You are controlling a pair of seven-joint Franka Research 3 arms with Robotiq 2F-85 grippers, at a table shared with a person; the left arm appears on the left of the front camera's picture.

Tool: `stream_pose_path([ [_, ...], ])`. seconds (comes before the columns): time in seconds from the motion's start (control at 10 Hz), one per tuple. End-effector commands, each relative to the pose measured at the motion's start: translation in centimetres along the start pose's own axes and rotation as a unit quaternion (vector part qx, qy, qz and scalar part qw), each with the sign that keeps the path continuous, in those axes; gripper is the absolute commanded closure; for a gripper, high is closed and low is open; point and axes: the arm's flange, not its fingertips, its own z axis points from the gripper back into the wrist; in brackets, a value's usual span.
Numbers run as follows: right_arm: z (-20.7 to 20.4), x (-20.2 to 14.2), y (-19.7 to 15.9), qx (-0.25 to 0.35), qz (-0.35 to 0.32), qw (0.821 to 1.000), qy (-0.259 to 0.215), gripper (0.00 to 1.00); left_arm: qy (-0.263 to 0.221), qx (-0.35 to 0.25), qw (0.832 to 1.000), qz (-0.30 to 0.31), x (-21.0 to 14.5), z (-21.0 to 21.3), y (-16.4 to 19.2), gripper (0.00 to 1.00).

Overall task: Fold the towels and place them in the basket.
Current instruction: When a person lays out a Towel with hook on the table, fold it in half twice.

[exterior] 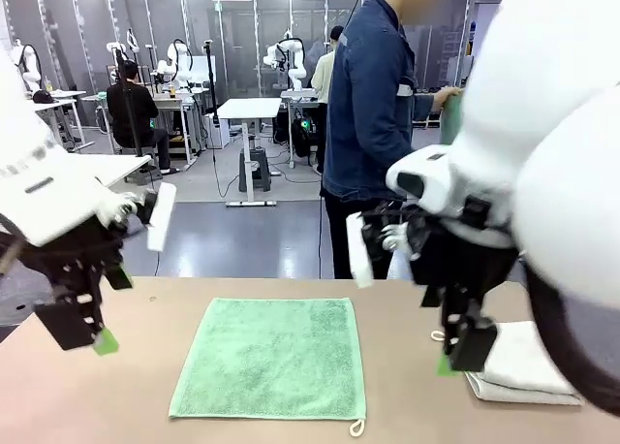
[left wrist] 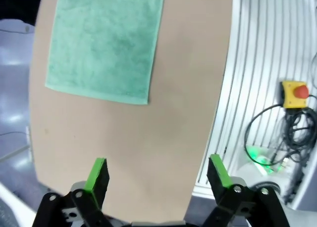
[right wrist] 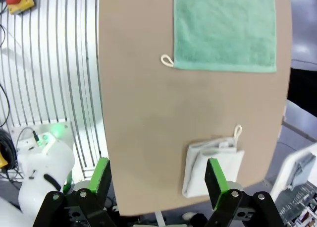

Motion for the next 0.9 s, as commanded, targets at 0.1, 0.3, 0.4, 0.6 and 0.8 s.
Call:
stream_pose_path([
  [0.1,-5.6,3.0,-0.3,0.022,-0.01,1.0,-0.015,0.05,-0.01,-0.044,0.999,-0.021,-0.5,-5.7,1.1,0.0],
  [0.3,-9.4,4.1,-0.3,0.034,0.002,0.999,-0.027,0.05,-0.017,-0.062,0.997,-0.031,-1.8,-10.6,1.7,0.0],
  [0.4,-10.8,4.2,-0.5,0.031,-0.004,0.999,-0.022,0.05,-0.012,-0.068,0.997,-0.036,-2.1,-12.9,2.1,0.0],
  [0.6,-13.2,4.6,-1.1,0.042,0.001,0.999,-0.029,0.05,-0.022,-0.087,0.995,-0.044,-2.0,-16.0,2.9,0.0],
  [0.8,-16.3,5.0,-1.7,0.052,0.018,0.998,-0.013,0.05,0.004,-0.084,0.996,-0.028,-1.4,-18.6,3.6,0.0],
])
